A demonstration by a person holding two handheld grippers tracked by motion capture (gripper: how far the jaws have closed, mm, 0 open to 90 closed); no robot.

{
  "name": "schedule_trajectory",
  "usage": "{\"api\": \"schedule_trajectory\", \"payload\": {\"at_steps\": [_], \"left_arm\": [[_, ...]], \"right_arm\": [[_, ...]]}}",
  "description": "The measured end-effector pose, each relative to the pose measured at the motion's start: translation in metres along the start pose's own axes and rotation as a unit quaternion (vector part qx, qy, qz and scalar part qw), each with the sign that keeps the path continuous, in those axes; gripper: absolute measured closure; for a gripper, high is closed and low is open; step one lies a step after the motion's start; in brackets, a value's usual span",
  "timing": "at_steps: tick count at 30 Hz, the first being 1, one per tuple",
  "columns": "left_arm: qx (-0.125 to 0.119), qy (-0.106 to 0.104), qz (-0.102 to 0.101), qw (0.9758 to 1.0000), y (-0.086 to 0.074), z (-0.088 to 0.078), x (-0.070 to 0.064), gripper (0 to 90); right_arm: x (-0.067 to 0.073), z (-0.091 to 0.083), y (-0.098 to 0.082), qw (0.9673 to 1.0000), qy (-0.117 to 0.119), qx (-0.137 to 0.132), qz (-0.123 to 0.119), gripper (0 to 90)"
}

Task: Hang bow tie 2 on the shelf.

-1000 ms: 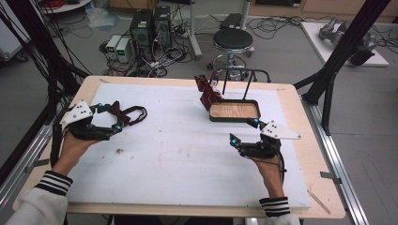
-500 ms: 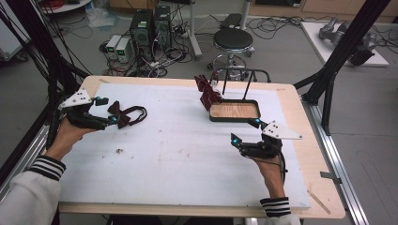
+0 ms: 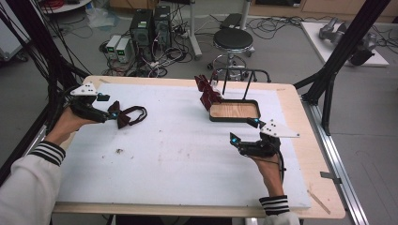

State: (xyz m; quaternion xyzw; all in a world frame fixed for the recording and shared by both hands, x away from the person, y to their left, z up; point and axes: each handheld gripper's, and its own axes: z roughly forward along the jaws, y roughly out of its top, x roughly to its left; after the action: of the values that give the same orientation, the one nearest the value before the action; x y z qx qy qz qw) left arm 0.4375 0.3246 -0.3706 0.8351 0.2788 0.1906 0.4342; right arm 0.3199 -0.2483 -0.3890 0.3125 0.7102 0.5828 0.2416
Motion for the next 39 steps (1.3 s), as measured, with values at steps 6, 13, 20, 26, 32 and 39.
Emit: {"api": "schedule_trajectory", "payload": {"at_steps": [6,13,20,26,32,39], "left_arm": [[0.026,0.004,-0.006,0.9996,-0.002,0.013,0.018,14.5],[0.051,0.005,-0.023,0.9984,-0.014,0.023,0.030,14.5],[0.083,0.009,-0.029,0.9960,-0.010,0.030,0.047,14.6],[0.101,0.014,-0.046,0.9937,-0.005,0.036,0.057,14.5],[0.113,0.017,-0.049,0.9922,-0.003,0.043,0.064,14.7],[0.139,0.024,-0.063,0.9880,-0.009,0.055,0.067,16.8]], "right_arm": [[0.001,-0.001,0.001,1.0000,0.003,0.000,-0.004,11.3],[0.002,-0.004,0.001,1.0000,-0.001,0.002,0.001,11.3],[0.003,-0.005,0.001,1.0000,-0.003,0.005,-0.003,11.3],[0.005,-0.005,0.002,1.0000,-0.002,0.006,-0.006,11.3],[0.007,-0.006,0.002,1.0000,-0.006,0.005,-0.003,11.3],[0.007,-0.004,0.002,1.0000,-0.003,0.006,-0.007,11.3]]}}
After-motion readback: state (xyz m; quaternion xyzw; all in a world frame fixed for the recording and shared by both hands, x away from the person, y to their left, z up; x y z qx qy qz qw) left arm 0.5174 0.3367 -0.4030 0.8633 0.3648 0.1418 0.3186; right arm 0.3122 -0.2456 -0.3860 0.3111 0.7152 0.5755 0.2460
